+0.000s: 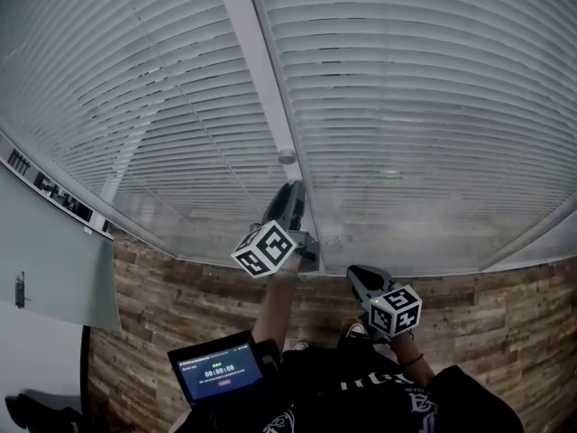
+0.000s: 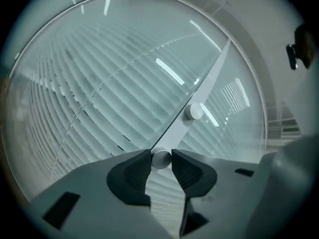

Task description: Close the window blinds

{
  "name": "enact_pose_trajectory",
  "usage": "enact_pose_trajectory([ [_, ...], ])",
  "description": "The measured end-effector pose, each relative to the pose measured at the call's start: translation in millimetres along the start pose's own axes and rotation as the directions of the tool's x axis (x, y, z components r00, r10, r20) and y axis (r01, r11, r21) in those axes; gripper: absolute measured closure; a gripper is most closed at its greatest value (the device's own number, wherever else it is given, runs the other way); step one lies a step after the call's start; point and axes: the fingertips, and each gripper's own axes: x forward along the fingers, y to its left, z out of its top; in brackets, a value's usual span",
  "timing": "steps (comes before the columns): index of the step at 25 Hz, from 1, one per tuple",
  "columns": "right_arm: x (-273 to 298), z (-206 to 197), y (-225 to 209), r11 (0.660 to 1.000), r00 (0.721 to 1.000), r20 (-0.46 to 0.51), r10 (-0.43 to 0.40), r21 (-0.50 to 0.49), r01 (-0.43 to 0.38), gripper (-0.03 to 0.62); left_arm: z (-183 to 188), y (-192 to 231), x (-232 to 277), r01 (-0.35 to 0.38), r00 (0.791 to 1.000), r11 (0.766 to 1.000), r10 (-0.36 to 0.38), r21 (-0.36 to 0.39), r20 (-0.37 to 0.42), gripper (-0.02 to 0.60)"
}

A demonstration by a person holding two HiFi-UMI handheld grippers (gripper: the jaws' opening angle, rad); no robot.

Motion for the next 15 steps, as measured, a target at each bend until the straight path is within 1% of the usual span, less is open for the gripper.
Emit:
enact_pose_trajectory([
  [2, -1, -1, 3, 1.000, 1.000, 0.004, -0.005, 0.001, 0.005, 0.560, -2, -4, -2, 0.009, 0.999, 0.991, -0.004, 0.133, -0.039, 0.454],
  [4, -3, -1, 5, 1.000, 1.000, 0.009, -0.015, 0.005, 0.015, 0.560, -7, -8, -8, 0.031, 0.997, 0.967, -0.011, 0.252, -0.079, 0.454],
  [6, -5, -3, 7, 1.000, 0.999, 0.014, -0.029, 0.009, 0.029, 0.560, -16, -13, -19, 0.065, 0.993, 0.931, -0.023, 0.360, -0.120, 0.454],
  [8, -7, -5, 10, 0.999, 0.999, 0.021, -0.043, 0.014, 0.043, 0.560, -31, -15, -34, 0.112, 0.984, 0.881, -0.035, 0.459, -0.172, 0.457],
  [9, -7, -6, 13, 0.999, 0.998, 0.026, -0.050, 0.016, 0.050, 0.560, -39, -15, -43, 0.140, 0.978, 0.853, -0.041, 0.502, -0.202, 0.475],
  [10, -7, -6, 15, 0.998, 0.998, 0.033, -0.057, 0.019, 0.057, 0.560, -47, -14, -52, 0.169, 0.971, 0.826, -0.048, 0.538, -0.232, 0.523],
  [11, -7, -5, 19, 0.998, 0.997, 0.040, -0.065, 0.023, 0.064, 0.560, -55, -13, -61, 0.198, 0.964, 0.803, -0.054, 0.563, -0.262, 0.547],
  [12, -7, -5, 22, 0.997, 0.996, 0.046, -0.074, 0.027, 0.072, 0.560, -62, -11, -71, 0.224, 0.955, 0.786, -0.060, 0.576, -0.290, 0.569],
  [13, -7, -5, 26, 0.996, 0.995, 0.052, -0.082, 0.030, 0.080, 0.560, -68, -9, -81, 0.245, 0.947, 0.777, -0.064, 0.580, -0.315, 0.575],
  [15, -7, -7, 37, 0.995, 0.993, 0.065, -0.099, 0.036, 0.096, 0.560, -79, -1, -104, 0.275, 0.931, 0.775, -0.068, 0.569, -0.358, 0.577],
])
